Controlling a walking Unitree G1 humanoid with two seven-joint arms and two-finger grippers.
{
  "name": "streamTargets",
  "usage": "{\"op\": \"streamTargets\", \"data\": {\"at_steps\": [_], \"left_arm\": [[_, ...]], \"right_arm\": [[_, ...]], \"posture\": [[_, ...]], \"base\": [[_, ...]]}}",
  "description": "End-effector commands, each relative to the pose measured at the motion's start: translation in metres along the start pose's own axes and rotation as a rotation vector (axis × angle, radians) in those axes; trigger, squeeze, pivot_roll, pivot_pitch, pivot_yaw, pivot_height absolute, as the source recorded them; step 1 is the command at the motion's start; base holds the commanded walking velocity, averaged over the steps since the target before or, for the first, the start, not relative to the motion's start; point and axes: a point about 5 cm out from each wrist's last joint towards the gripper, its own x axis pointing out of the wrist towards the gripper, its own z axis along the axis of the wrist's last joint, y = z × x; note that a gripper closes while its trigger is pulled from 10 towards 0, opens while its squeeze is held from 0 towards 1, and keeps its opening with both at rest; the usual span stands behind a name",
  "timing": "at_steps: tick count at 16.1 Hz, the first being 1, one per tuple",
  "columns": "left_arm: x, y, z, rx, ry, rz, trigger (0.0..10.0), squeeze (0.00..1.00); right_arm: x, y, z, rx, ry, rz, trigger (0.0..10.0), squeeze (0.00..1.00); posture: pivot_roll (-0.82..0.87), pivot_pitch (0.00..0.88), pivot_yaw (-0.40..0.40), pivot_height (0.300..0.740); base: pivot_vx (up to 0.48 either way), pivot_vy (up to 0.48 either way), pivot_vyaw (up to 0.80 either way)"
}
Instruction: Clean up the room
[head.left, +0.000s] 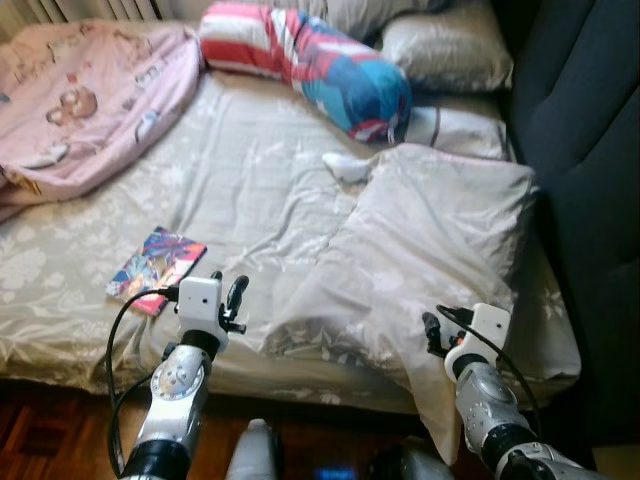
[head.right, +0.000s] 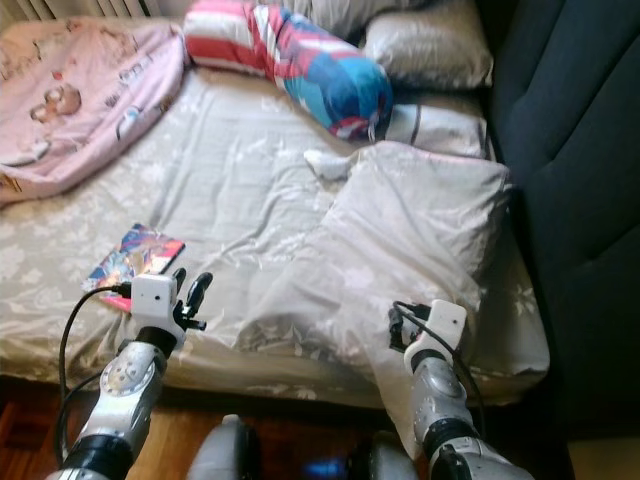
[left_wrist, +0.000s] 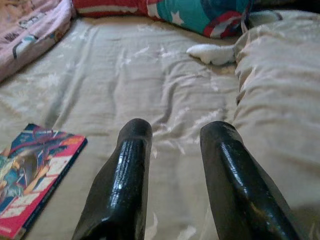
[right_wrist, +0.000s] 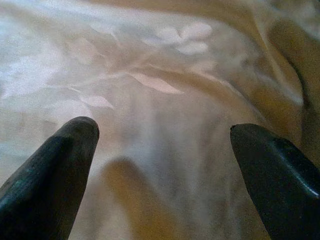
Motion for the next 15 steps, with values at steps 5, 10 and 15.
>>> {"op": "streamTargets", "data": {"at_steps": [5,10,15], "left_arm": [[-0.014,0.009,-0.001,0.007,0.045,0.002,10.0,0.0],[-0.024,0.012,0.004,0.021,0.054,-0.01,10.0,0.0],[-0.027,0.01,0.006,0.037,0.07,-0.027,10.0,0.0]], "right_arm": [[-0.009,-0.02,-0.024,0.113,0.085,-0.083,10.0,0.0],[-0.016,-0.016,-0.047,0.176,0.178,-0.045,10.0,0.0],[-0.017,-0.006,-0.049,0.191,0.187,0.035,0.0,0.0]], "posture": [[0.2,0.336,0.056,0.66],[0.21,0.363,0.069,0.66],[0.22,0.364,0.075,0.66]], "base": [[0.0,0.0,0.0],[0.0,0.0,0.0],[0.0,0.0,0.0]]}}
